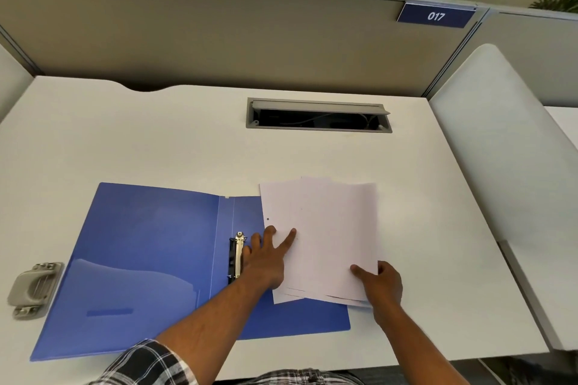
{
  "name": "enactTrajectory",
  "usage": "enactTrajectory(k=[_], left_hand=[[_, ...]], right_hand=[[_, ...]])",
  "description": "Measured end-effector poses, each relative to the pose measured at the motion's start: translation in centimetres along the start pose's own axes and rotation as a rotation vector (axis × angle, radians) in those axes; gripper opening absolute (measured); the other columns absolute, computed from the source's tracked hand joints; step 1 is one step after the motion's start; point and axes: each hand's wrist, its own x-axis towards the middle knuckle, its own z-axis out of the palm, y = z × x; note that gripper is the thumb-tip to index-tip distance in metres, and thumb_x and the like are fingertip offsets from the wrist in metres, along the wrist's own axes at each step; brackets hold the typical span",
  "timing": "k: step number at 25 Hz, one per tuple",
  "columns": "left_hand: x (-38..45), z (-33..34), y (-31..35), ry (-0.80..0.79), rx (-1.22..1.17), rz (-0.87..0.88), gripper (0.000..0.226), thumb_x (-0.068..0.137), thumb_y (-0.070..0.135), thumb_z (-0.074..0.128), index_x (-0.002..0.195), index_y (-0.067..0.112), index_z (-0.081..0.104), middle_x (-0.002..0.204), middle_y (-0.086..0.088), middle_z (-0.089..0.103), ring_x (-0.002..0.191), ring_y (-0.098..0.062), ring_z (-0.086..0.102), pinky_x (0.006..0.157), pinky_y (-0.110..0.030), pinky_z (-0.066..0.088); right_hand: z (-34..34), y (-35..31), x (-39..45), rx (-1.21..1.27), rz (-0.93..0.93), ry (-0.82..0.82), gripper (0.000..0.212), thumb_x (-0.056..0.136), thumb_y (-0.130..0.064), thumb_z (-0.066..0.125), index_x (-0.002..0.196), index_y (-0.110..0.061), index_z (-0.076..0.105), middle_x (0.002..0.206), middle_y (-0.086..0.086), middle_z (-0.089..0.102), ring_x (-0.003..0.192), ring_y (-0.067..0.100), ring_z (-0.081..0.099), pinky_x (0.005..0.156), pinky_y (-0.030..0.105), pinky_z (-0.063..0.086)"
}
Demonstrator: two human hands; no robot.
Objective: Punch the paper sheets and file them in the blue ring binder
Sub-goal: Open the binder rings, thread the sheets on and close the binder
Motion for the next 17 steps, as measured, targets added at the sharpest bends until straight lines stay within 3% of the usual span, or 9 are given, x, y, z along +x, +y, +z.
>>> enactTrajectory(k=[4, 8, 10, 13, 15, 17], left_hand=[[0.0, 0.3, -1.0, 0.094, -0.08, 0.003, 0.103, 0.085, 0.023, 0.064, 0.151, 0.045, -0.012, 0.154, 0.005, 0.007, 0.137, -0.026, 0.019, 0.109, -0.04, 0.029], [0.3, -0.6, -1.1, 0.247, -0.198, 0.021, 0.066, 0.099, 0.031, 0.048, 0.155, 0.028, 0.013, 0.158, 0.003, 0.022, 0.14, -0.022, 0.025, 0.114, -0.037, 0.025], [0.3, -2.3, -0.1, 0.244, -0.559, 0.007, 0.06, 0.1, 0.04, 0.048, 0.153, 0.024, 0.025, 0.157, 0.004, 0.029, 0.143, -0.02, 0.027, 0.114, -0.036, 0.026], [0.1, -5.3, 1.2, 0.028, -1.208, -0.05, 0.071, 0.091, 0.047, 0.062, 0.149, 0.023, 0.03, 0.146, 0.004, 0.045, 0.132, -0.02, 0.045, 0.101, -0.032, 0.039], [0.1, -6.4, 1.3, 0.046, -1.348, -0.077, 0.065, 0.084, 0.042, 0.073, 0.138, 0.021, 0.043, 0.132, -0.002, 0.058, 0.116, -0.021, 0.059, 0.091, -0.033, 0.05], [-0.1, -7.1, 1.2, 0.17, -1.426, -0.062, 0.055, 0.08, 0.03, 0.08, 0.127, 0.02, 0.054, 0.118, -0.007, 0.066, 0.107, -0.026, 0.065, 0.09, -0.04, 0.056]], right_hand=[[-1.1, -0.3, 0.4, 0.108, -0.028, -0.027, 0.024, 0.085, -0.018, 0.079, 0.101, -0.012, 0.063, 0.106, 0.011, 0.071, 0.093, 0.031, 0.065, 0.082, 0.039, 0.052], [-2.7, -0.6, 0.3, 0.222, -0.108, -0.086, 0.034, 0.087, -0.017, 0.078, 0.116, -0.02, 0.059, 0.111, 0.004, 0.07, 0.097, 0.028, 0.067, 0.081, 0.037, 0.053], [-3.6, -1.2, -0.2, 0.344, -0.146, -0.155, 0.04, 0.087, -0.016, 0.079, 0.122, -0.022, 0.061, 0.112, 0.002, 0.072, 0.099, 0.026, 0.069, 0.077, 0.036, 0.054], [-4.0, -2.1, -1.0, 0.413, -0.204, -0.262, 0.035, 0.087, -0.016, 0.078, 0.118, -0.024, 0.064, 0.111, -0.002, 0.074, 0.101, 0.025, 0.069, 0.079, 0.038, 0.058], [-3.8, -2.6, -1.5, 0.429, -0.244, -0.332, 0.042, 0.083, -0.02, 0.082, 0.122, -0.023, 0.064, 0.114, 0.0, 0.075, 0.105, 0.027, 0.069, 0.087, 0.045, 0.059], [-3.8, -3.2, -1.7, 0.428, -0.295, -0.386, 0.065, 0.068, -0.035, 0.09, 0.125, -0.022, 0.064, 0.114, 0.0, 0.075, 0.105, 0.025, 0.071, 0.09, 0.045, 0.06]])
